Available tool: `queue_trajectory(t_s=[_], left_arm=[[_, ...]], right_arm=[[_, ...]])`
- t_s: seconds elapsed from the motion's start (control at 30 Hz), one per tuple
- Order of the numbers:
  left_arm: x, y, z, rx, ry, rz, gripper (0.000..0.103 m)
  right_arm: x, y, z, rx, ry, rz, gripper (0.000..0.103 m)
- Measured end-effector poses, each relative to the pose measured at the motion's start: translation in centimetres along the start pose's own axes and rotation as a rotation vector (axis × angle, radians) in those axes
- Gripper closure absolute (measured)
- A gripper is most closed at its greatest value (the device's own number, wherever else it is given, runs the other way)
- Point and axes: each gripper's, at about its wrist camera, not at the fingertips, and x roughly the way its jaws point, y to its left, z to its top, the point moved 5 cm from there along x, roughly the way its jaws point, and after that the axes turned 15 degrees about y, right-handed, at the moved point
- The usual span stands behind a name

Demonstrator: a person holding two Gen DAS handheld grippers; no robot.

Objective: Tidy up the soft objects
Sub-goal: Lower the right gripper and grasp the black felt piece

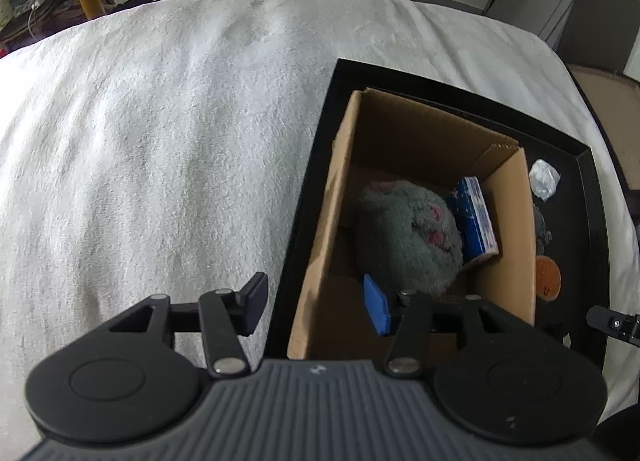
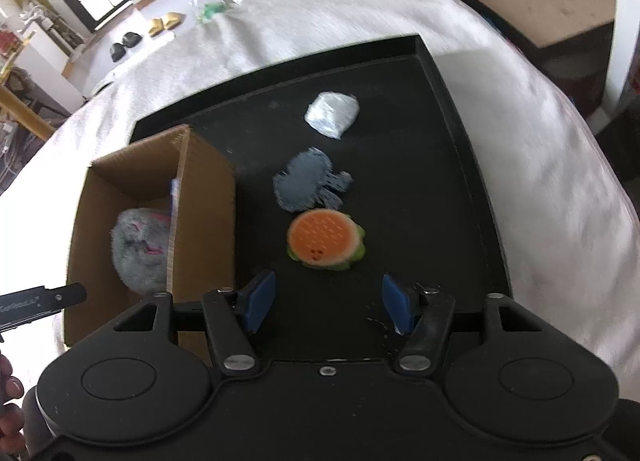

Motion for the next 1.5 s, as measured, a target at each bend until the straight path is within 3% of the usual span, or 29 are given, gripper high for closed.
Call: queue_trajectory(t_s=[0.2, 0.47, 0.9, 1.0, 1.07, 1.17, 1.5], left_arm=[[0.1, -1.2, -0.4, 0.034, 0.009, 0.017, 0.048], [0.4, -2.4, -0.7, 0.055, 0.023, 0.053, 0.042], [1.8, -2.6, -0.8, 0.044, 0.055, 0.115, 0.04], [2.3, -2.7, -1.0, 0.048, 0.071, 0.133, 0.04], [2.5, -2.8, -1.0, 0.041, 0.078, 0.136, 0.04], [2.7, -3.1, -1.0, 0.039, 0.079, 0.144, 0.04], [2.4, -3.3, -1.2, 0.041, 0.077, 0.151, 0.04]], right_arm=[[1.2, -2.3, 0.0, 0.086, 0.044, 0.002, 0.036], [3.5, -3.1, -0.3, 0.087, 0.094, -0.005, 0.029], [7.2, -3.4, -0.3, 0.028, 0.15, -0.081, 0.03], [7.8, -3.5, -0.2, 0.03, 0.157, -0.075, 0.035], [8.3, -3.5, -0.2, 0.033, 0.176, -0.073, 0.048], [8.3, -3.5, 0.0, 0.029, 0.162, -0.084, 0.058], [7.2, -3.5, 0.1, 0.032, 0.119, -0.032, 0.075]])
